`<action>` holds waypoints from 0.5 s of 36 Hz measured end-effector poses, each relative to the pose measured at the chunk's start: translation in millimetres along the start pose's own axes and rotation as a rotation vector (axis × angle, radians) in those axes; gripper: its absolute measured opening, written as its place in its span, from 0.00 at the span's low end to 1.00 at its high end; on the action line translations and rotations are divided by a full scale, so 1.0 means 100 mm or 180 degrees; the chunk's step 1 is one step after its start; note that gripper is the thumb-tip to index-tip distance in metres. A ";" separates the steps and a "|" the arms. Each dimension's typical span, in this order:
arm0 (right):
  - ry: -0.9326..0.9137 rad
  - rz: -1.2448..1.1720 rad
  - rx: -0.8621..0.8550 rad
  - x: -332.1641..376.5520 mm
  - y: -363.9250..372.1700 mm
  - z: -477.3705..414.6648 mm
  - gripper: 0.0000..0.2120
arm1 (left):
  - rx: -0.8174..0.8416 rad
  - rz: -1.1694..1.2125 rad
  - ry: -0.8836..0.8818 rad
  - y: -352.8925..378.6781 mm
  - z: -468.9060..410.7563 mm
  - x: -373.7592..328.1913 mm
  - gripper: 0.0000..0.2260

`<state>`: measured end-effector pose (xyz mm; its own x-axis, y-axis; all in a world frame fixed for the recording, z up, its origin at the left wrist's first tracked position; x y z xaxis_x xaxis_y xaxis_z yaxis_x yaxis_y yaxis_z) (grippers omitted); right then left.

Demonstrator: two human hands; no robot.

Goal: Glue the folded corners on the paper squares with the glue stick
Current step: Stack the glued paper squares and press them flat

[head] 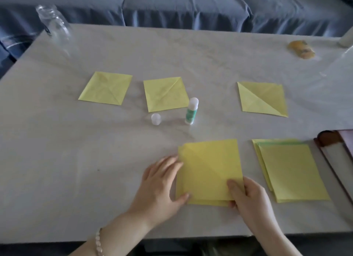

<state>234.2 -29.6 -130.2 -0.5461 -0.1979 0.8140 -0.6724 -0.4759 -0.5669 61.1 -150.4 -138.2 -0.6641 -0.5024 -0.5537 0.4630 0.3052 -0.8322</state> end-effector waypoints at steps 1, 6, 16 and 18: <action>0.0001 0.0021 -0.0008 0.01 0.00 0.01 0.14 | 0.0037 -0.0080 0.0105 0.03 0.02 0.00 0.30; -0.0042 0.0194 -0.0008 0.04 0.02 0.02 0.13 | 0.0157 -0.0134 0.0148 0.12 0.09 0.04 0.32; -0.0080 0.0470 0.0088 0.08 0.06 0.07 0.14 | 0.0211 -0.0264 0.0239 0.13 0.11 0.09 0.28; -0.0092 0.0513 0.0114 0.08 0.06 0.07 0.15 | 0.0225 -0.0269 0.0237 0.13 0.11 0.09 0.28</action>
<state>229.1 -39.8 -125.9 -0.6306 -0.2985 0.7164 -0.5587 -0.4660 -0.6860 67.7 -160.1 -153.5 -0.7431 -0.4615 -0.4845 0.4419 0.2051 -0.8733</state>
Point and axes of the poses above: each hand's wrist, its own z-axis away from the middle knuckle, its own y-axis out of the palm, x = y × z, the point moved 5 cm from there along -z, towards the middle knuckle, and after that the axes turned 15 degrees about -y, right-handed, at the moved point
